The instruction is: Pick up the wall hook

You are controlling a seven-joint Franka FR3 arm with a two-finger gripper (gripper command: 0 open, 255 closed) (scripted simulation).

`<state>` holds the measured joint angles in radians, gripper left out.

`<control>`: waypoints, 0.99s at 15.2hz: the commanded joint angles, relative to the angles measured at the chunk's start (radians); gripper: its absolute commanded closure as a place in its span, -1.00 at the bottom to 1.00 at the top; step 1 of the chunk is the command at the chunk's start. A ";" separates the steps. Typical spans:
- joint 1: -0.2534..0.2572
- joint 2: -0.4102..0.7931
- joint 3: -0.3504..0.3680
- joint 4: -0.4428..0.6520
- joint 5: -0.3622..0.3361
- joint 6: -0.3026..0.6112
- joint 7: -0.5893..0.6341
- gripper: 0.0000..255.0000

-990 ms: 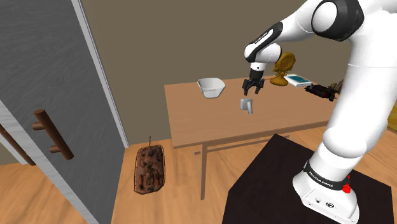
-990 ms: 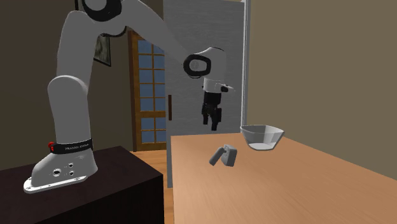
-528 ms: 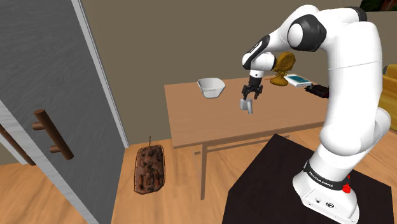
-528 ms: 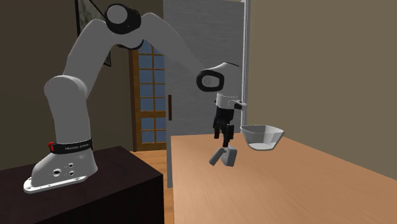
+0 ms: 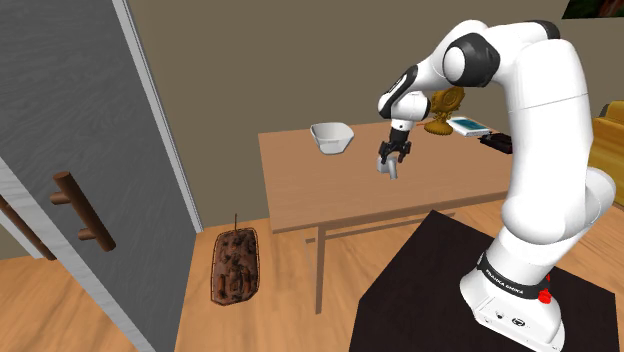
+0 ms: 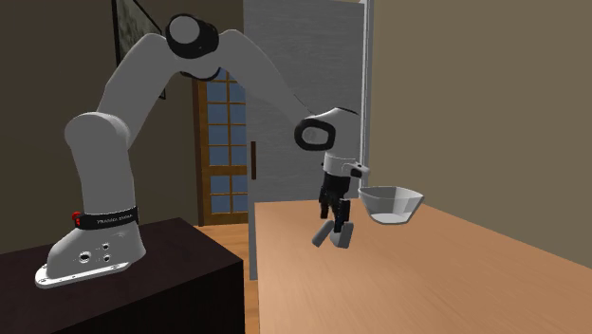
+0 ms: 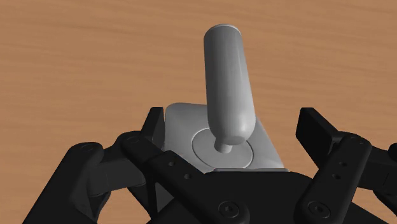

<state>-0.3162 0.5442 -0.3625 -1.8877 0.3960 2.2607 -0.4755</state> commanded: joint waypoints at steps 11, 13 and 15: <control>0.002 -0.007 -0.002 -0.002 -0.003 -0.004 0.003 1.00; 0.007 -0.026 -0.008 -0.002 -0.013 -0.022 0.010 1.00; 0.011 -0.044 -0.015 -0.001 -0.023 -0.040 0.018 1.00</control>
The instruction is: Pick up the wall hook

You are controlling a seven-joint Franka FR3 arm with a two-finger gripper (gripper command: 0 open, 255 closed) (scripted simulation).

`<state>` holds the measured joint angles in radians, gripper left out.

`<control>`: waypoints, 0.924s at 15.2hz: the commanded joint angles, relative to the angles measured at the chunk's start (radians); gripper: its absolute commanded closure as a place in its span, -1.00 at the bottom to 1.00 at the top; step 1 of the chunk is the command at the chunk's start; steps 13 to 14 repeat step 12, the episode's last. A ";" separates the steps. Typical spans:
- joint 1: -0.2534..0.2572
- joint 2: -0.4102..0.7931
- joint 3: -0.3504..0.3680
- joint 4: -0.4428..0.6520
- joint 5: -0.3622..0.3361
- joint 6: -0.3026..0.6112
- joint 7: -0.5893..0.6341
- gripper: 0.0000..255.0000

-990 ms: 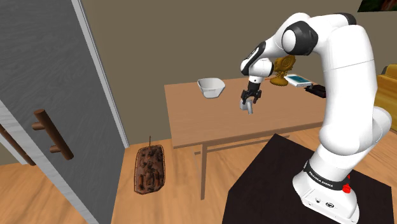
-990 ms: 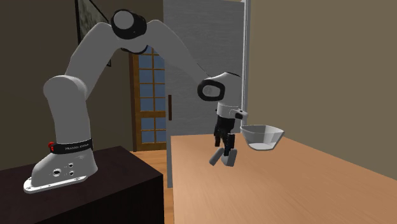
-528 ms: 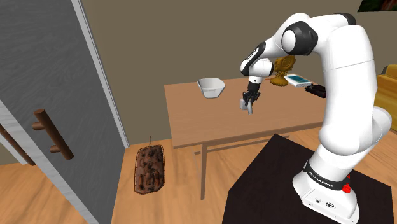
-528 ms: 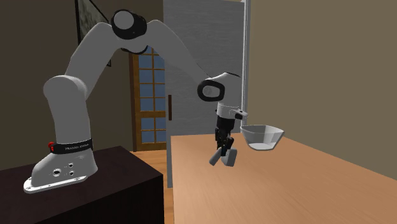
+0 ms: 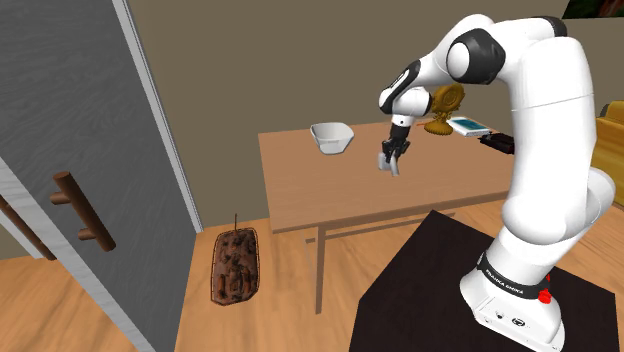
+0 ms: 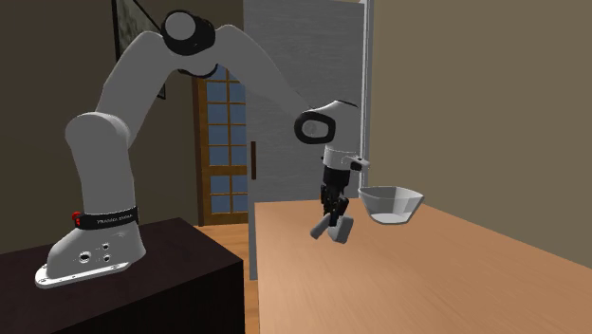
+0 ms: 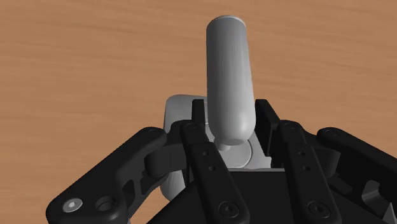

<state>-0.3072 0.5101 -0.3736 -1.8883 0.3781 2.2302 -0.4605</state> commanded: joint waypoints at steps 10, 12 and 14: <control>0.019 -0.095 -0.030 0.020 -0.055 -0.105 0.042 1.00; 0.020 -0.096 -0.030 0.020 -0.055 -0.107 0.043 1.00; 0.020 -0.096 -0.030 0.020 -0.055 -0.107 0.043 1.00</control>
